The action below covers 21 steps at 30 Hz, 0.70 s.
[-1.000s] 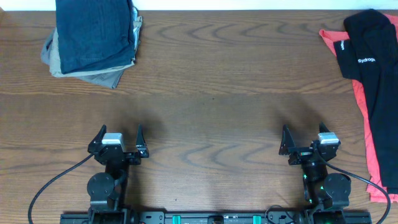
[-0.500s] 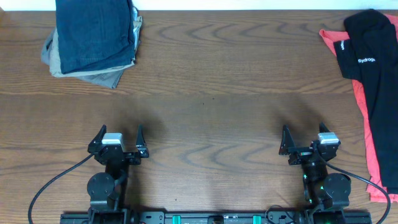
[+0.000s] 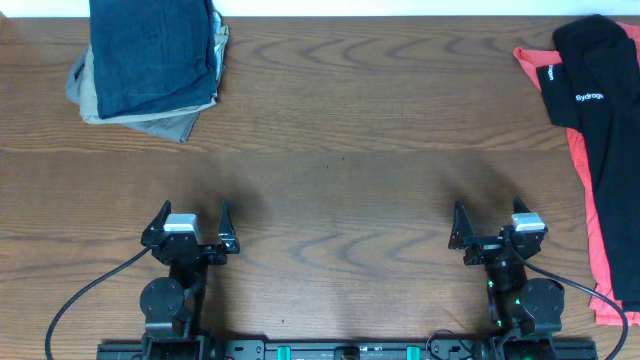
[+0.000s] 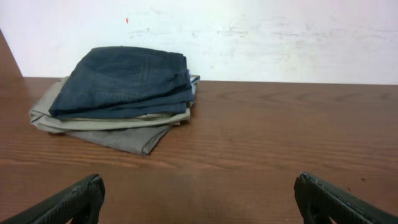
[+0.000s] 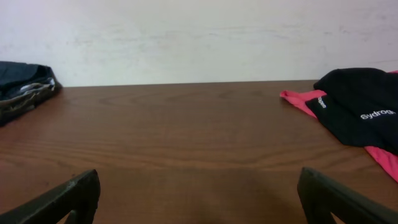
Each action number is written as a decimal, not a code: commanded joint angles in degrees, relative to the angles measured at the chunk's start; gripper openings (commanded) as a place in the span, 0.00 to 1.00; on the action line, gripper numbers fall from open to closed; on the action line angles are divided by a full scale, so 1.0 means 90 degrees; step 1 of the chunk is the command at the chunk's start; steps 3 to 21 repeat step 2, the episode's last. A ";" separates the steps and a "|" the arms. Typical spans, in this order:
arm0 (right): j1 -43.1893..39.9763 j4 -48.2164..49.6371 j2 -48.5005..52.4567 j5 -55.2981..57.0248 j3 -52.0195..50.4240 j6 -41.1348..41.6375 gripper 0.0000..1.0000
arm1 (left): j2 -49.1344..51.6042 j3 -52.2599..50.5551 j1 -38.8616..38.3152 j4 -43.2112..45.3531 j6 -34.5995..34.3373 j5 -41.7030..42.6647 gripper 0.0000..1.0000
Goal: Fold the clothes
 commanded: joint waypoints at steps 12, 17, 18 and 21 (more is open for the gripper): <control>-0.0044 -0.0022 -0.0041 -0.0002 -0.0010 -0.0085 0.99 | -0.0044 -0.0097 0.0034 -0.0226 0.0039 0.0070 0.98; -0.0044 -0.0022 -0.0041 -0.0002 -0.0010 -0.0085 0.99 | -0.0044 -0.0097 0.0034 -0.0226 0.0039 0.0070 0.98; -0.0044 -0.0022 -0.0041 -0.0002 -0.0010 -0.0085 0.99 | -0.0044 -0.0097 0.0034 -0.0226 0.0039 0.0070 0.98; -0.0044 -0.0022 -0.0041 -0.0002 -0.0010 -0.0085 0.99 | -0.0044 -0.0097 0.0034 -0.0226 0.0039 0.0070 0.98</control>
